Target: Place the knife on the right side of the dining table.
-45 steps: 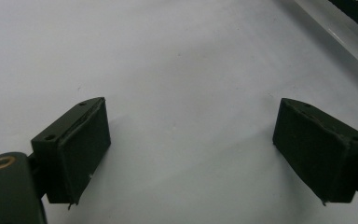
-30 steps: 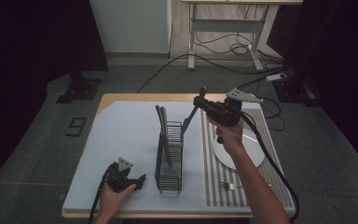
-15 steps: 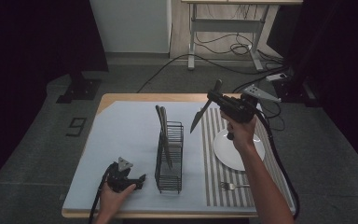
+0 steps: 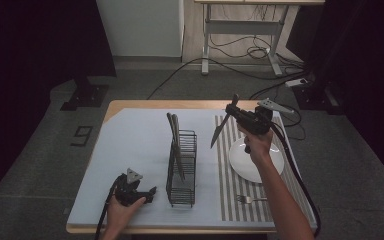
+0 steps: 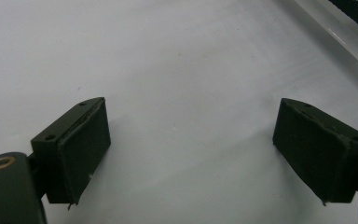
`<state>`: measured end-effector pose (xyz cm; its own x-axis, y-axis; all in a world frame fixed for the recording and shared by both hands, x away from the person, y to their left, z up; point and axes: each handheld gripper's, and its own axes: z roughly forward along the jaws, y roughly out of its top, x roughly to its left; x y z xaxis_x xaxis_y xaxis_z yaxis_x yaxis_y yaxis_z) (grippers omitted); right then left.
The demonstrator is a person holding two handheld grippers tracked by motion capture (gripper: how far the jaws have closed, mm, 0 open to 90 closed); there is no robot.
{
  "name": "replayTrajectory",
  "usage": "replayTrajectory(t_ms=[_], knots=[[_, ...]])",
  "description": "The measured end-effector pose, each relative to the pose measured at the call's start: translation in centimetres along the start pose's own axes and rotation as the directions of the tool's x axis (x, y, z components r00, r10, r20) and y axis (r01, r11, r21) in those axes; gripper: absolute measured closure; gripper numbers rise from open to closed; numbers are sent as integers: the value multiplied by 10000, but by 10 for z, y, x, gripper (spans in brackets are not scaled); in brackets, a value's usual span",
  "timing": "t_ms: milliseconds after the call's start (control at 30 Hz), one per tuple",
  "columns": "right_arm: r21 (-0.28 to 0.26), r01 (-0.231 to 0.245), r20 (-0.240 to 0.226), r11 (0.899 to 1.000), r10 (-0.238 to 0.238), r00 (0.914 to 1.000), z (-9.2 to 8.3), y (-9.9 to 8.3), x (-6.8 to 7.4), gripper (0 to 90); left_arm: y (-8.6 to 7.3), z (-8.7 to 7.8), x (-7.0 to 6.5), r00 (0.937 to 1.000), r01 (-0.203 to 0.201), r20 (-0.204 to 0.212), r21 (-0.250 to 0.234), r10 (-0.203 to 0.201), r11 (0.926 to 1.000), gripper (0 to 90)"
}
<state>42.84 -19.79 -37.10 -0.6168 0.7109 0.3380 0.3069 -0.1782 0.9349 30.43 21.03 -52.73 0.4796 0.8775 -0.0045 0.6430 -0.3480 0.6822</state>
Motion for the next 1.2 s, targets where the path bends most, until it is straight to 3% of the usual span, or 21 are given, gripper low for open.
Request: replayTrajectory(t_ms=[400,667,1200], knots=[[-93,-212,500,9997,217,9985,15,-11,-19,839,0,0,0,10000,3,1,3,-3,10000,106],[-281,-357,1197,9990,388,9921,27,-16,-37,839,0,0,0,10000,-7,6,5,7,10000,106],[-216,-457,1805,9987,488,9824,36,-18,-57,839,0,0,0,10000,-4,7,5,4,10000,106]])
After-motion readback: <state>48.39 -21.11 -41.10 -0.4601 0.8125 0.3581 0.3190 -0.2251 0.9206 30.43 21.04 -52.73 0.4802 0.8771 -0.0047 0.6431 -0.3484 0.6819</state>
